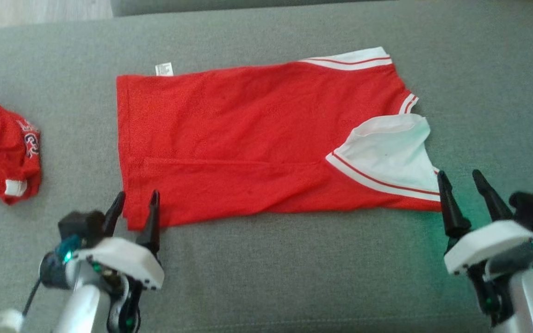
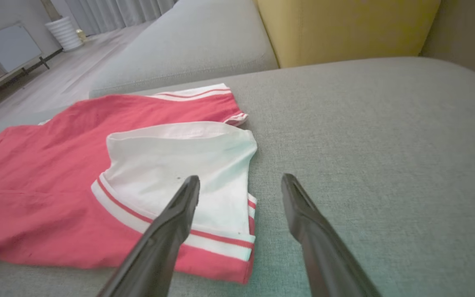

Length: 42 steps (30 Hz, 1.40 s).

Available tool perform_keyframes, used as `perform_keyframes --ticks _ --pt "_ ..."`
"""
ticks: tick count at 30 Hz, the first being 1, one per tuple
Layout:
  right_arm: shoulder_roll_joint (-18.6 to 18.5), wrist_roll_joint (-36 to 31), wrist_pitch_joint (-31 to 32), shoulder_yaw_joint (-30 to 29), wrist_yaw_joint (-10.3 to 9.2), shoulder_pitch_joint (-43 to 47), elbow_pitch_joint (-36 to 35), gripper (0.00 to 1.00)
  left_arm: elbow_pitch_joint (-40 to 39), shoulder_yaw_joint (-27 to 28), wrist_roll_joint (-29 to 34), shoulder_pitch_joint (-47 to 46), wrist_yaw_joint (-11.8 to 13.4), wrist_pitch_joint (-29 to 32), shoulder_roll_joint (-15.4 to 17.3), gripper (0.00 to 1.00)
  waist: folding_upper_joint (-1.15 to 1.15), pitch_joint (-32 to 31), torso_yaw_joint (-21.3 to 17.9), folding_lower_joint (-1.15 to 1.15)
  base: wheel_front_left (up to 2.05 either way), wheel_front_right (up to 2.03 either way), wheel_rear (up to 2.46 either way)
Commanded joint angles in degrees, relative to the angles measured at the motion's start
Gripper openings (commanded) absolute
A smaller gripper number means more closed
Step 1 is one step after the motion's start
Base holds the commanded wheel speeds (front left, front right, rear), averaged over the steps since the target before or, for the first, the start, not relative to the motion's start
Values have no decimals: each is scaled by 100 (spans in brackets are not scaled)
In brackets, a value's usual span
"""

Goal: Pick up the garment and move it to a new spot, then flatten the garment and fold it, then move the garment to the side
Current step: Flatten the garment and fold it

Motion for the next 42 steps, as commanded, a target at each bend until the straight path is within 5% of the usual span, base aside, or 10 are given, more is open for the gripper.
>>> perform_keyframes --ticks 1,12,13,14,15,16,17,30,42 --pt "-147 48 63 99 41 -248 -72 100 -46 178 -51 -310 -31 53 56 100 0 99 34 0 0 0 0" --pt "-326 446 1056 435 41 -678 651 100 1130 188 -625 -1030 -388 595 -92 100 0 575 143 0 0 0 0" --pt "-326 482 1140 471 41 -671 626 100 1176 185 -661 -1049 -409 615 -100 78 0 587 145 0 0 0 0" --pt "-301 568 1148 472 41 -670 557 98 1202 180 -682 -1064 -424 617 -104 35 0 600 148 0 0 0 0" --pt "-290 627 1188 469 41 -662 501 50 1217 186 -718 -1072 -444 613 -108 0 0 609 144 0 0 0 0" --pt "-301 630 1193 458 41 -661 429 11 1229 183 -723 -1071 -455 607 -90 0 0 612 134 0 0 0 0" --pt "-291 651 1190 434 41 -657 363 0 1228 186 -719 -1068 -455 576 -72 0 0 609 127 0 0 0 0" --pt "-73 780 1261 -74 41 -76 -622 0 276 260 -533 -695 -224 200 249 0 0 379 184 0 0 0 0" --pt "331 849 1897 -535 41 1206 -1813 0 -1112 389 -612 429 140 740 502 0 0 -6 98 0 0 0 0"
